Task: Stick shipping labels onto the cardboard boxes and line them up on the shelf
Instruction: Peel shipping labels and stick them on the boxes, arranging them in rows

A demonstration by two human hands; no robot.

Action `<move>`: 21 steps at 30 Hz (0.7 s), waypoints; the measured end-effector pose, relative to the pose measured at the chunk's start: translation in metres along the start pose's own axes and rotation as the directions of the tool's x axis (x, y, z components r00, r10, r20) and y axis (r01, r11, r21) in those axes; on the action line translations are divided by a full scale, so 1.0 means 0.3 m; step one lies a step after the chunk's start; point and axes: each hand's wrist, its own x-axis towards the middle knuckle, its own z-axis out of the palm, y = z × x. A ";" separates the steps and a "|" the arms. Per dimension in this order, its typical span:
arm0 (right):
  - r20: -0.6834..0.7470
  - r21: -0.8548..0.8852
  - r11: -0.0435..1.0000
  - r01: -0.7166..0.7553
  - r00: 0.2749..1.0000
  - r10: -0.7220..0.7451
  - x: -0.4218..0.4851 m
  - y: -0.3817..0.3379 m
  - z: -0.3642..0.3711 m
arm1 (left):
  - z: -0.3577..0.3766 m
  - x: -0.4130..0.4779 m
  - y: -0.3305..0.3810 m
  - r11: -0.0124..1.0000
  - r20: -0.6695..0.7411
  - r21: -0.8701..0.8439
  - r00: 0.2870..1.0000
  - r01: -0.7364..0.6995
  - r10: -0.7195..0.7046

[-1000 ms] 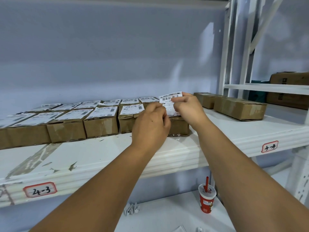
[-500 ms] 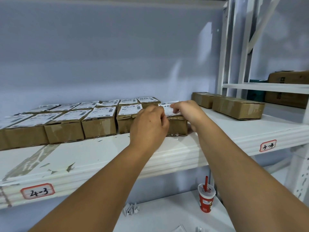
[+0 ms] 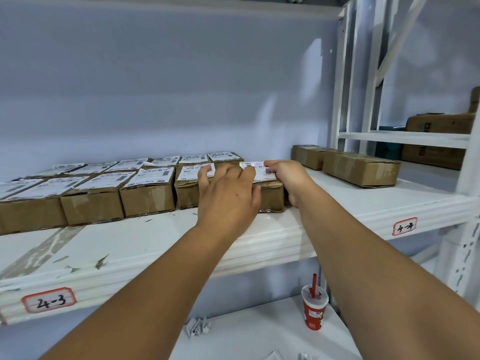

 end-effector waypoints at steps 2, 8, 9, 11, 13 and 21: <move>0.001 -0.043 0.999 0.005 1.000 -0.005 -0.002 0.000 0.002 | 0.011 0.001 0.004 0.995 -0.083 0.070 0.994 -0.066 0.072; 0.019 -0.094 0.996 0.000 1.000 0.001 -0.012 -0.012 0.010 | 0.008 0.000 0.010 0.973 -0.078 0.077 0.971 -0.218 0.224; 0.022 -0.088 0.996 -0.002 1.000 0.004 -0.011 -0.010 0.010 | 0.011 0.001 0.006 0.973 -0.065 0.055 0.971 -0.225 0.229; 0.021 -0.084 0.996 -0.009 1.000 0.010 -0.010 -0.009 0.008 | 0.009 0.003 0.002 0.966 -0.009 -0.003 0.966 -0.258 0.258; 0.012 -0.085 0.996 -0.018 1.000 0.020 -0.016 -0.011 0.008 | -0.003 0.004 0.001 0.957 0.083 -0.068 0.955 -0.280 0.285; -0.020 -0.150 0.983 0.106 0.994 -0.110 -0.001 -0.008 0.004 | -0.020 -0.003 0.012 0.972 0.172 0.107 0.967 -0.209 0.189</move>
